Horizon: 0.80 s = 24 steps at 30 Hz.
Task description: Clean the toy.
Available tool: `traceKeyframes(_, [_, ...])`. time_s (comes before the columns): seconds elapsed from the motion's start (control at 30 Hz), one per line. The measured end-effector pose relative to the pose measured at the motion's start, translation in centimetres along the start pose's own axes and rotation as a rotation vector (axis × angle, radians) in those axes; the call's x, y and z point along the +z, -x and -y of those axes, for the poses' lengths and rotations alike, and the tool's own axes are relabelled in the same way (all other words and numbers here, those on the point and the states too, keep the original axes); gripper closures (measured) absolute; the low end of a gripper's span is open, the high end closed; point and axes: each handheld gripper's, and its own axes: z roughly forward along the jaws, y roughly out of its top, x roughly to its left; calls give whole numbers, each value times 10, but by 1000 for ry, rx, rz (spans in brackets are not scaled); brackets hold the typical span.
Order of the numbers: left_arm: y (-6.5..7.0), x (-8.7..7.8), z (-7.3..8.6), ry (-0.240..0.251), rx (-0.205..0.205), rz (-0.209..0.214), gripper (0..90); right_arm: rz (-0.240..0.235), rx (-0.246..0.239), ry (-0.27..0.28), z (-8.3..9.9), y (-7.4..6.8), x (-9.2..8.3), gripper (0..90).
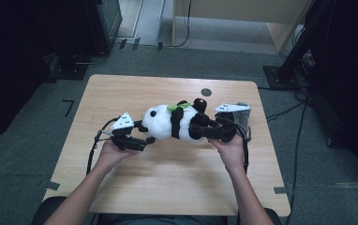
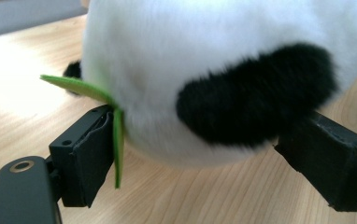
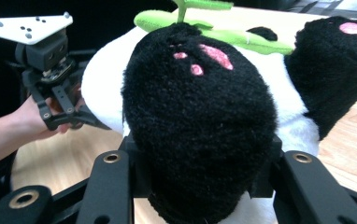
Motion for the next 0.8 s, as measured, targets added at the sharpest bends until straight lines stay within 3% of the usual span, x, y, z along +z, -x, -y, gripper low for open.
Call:
traceKeyframes(0.1, [6, -1, -2, 43, 58, -13, 98, -31, 12, -13, 0, 3, -1, 553])
traceKeyframes(0.17, [8, 1, -3, 60, 46, -17, 81, -50, 21, -11, 0, 5, -2, 554])
traceKeyframes(0.23, [9, 4, -2, 47, 26, -27, 48, -70, 29, -20, 1, 4, 0, 555])
traceKeyframes(0.33, [15, 8, 2, 18, 30, -96, 28, -73, 4, -73, 3, -3, 11, 558])
traceKeyframes(0.4, [14, 7, 3, 10, 21, -102, 91, -47, -21, -93, 4, -7, 15, 557])
traceKeyframes(0.5, [9, 6, -1, -9, -24, -51, 160, -50, 1, -82, 4, -3, 14, 554])
traceKeyframes(0.6, [11, 6, -2, -32, -20, -62, 235, -42, 7, -81, 5, -1, 13, 547])
traceKeyframes(0.7, [14, 5, -3, -41, -25, -76, 360, -2, -18, -85, 5, -2, 14, 498])
traceKeyframes(0.8, [12, 3, -5, -43, -72, -52, 426, 5, -30, -46, 6, 1, 13, 402])
